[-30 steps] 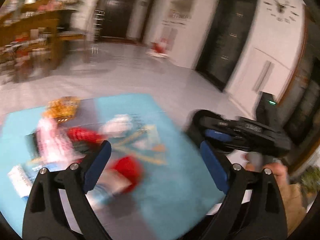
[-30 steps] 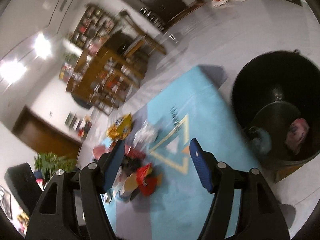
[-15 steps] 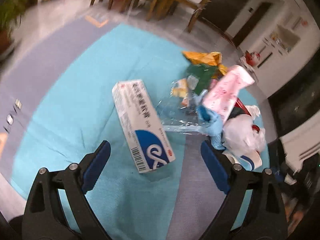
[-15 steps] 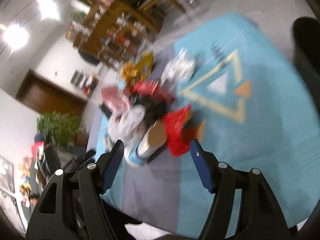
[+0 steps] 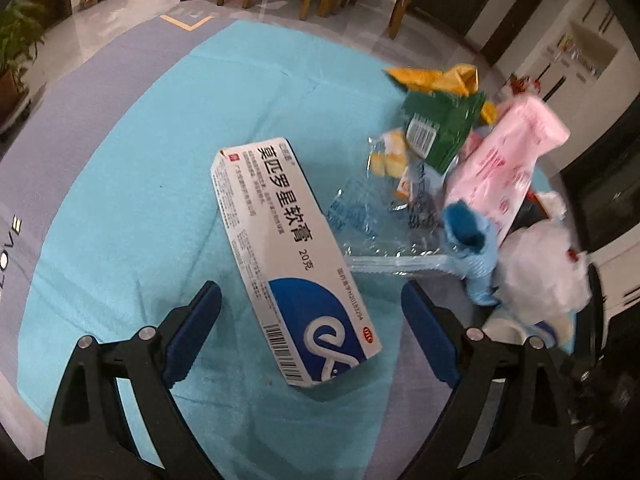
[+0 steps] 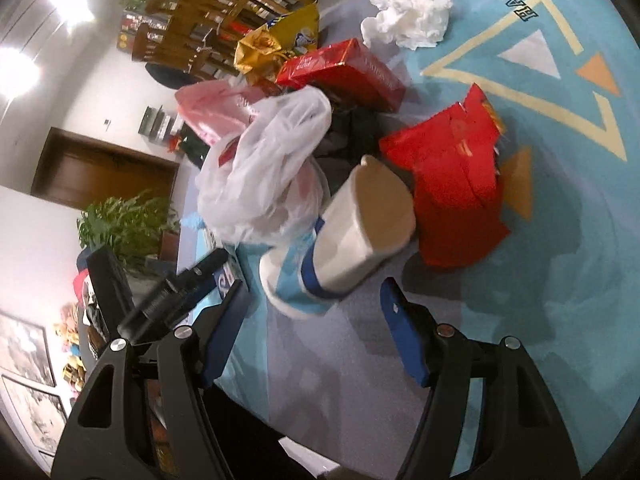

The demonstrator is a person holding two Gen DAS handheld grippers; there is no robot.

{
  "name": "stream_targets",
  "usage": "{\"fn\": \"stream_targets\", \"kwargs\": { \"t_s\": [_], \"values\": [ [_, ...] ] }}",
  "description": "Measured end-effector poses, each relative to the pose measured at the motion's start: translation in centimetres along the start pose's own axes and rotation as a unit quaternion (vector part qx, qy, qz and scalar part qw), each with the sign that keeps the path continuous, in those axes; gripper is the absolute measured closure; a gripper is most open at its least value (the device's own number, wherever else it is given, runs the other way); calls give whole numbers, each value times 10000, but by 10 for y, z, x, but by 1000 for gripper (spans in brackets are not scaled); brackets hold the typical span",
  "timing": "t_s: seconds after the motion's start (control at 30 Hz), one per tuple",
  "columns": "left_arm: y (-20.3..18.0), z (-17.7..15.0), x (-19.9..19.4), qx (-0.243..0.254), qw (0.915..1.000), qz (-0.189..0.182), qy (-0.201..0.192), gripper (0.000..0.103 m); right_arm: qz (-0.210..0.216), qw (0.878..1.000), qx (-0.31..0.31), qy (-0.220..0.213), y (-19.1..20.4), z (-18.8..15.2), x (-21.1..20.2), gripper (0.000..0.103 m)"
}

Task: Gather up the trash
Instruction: 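Grasp the white-blue medicine box with the left gripper while the right gripper grasps the striped paper cup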

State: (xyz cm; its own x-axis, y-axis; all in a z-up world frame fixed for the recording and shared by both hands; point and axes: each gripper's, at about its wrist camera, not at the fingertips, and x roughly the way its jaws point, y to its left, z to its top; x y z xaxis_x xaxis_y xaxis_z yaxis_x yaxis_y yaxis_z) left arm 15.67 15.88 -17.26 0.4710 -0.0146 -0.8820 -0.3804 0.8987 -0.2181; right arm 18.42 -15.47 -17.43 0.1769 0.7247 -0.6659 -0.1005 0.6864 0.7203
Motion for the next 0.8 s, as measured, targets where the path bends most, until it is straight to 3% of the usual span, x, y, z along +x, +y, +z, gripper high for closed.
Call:
{"fn": "stream_targets", "kwargs": {
  "t_s": [0.07,0.1,0.17,0.27,0.4,0.6,0.8],
  "values": [
    [-5,-1,5,65,9999,142,35,26,-44,10000,54,15,-1,0,4,35],
    [-6,0,5,84,9998,194,2,28,-65,10000,58,25,0,0,6,35],
    [-5,2,6,85,9997,236,-45,40,-106,9999,40,36,2,-1,8,35],
    [-4,0,4,49,9998,204,-72,46,-107,9999,-43,-19,4,-2,7,43],
    [-3,-7,-1,72,9997,170,-133,51,-93,9997,-196,-71,9,-4,2,59],
    [10,-26,-26,25,9997,78,-221,57,-165,9991,-382,-111,12,-10,-7,61],
    [0,-45,-74,305,9969,-12,-731,57,-170,9982,-432,-388,12,-10,-32,62]
  ]
}}
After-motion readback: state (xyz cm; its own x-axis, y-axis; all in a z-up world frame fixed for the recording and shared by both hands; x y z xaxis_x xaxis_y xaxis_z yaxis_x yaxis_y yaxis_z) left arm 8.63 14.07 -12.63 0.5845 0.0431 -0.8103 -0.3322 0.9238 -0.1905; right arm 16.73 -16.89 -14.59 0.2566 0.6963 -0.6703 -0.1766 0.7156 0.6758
